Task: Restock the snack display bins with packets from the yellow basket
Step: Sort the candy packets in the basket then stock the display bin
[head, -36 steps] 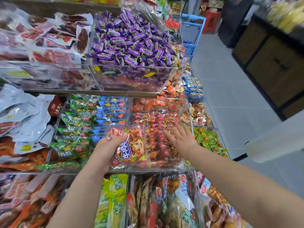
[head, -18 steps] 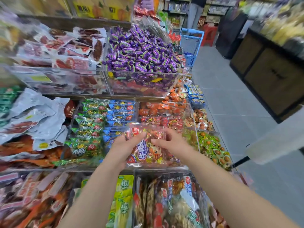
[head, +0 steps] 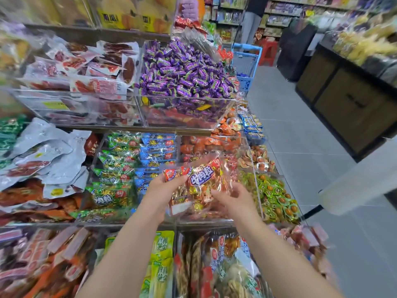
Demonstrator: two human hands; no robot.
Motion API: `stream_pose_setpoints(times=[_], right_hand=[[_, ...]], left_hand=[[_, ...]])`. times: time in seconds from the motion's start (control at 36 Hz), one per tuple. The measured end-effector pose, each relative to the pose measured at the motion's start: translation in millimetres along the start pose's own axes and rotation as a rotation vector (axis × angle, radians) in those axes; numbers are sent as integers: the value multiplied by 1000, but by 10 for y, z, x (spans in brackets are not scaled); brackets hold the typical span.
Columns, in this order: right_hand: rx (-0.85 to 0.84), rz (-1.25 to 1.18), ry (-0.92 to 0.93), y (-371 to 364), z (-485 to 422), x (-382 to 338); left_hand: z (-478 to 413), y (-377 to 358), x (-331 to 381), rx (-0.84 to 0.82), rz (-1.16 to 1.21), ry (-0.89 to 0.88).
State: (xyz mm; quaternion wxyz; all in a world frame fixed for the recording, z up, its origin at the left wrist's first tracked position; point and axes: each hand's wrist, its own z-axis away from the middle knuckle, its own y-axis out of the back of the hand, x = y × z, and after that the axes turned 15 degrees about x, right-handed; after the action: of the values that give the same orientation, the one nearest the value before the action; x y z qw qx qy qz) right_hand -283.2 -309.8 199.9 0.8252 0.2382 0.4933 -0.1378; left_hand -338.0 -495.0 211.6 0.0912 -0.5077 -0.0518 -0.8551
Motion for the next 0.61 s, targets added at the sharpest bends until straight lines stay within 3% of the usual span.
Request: stream_pose_setpoints(times=[0.08,0.19,0.33,0.47,0.61], right_hand=[[-30,210,119,76,-37,-22],[-179,108,86,157,-187,-140],[-300,-30,-22,239,-407,-286],[-136,-322,-102,236,-840,-410],[-14,-286,-8,-54,-1163,-548]], left_hand=[[-88,41,-20,-36,-104,-83],[-97,13,-10,-100,-219,-124],[-198,-10,11,-43,-111,-37],[-428,26,-72,112,-64,-28],[-497,-18,-26,175,-11,-2]])
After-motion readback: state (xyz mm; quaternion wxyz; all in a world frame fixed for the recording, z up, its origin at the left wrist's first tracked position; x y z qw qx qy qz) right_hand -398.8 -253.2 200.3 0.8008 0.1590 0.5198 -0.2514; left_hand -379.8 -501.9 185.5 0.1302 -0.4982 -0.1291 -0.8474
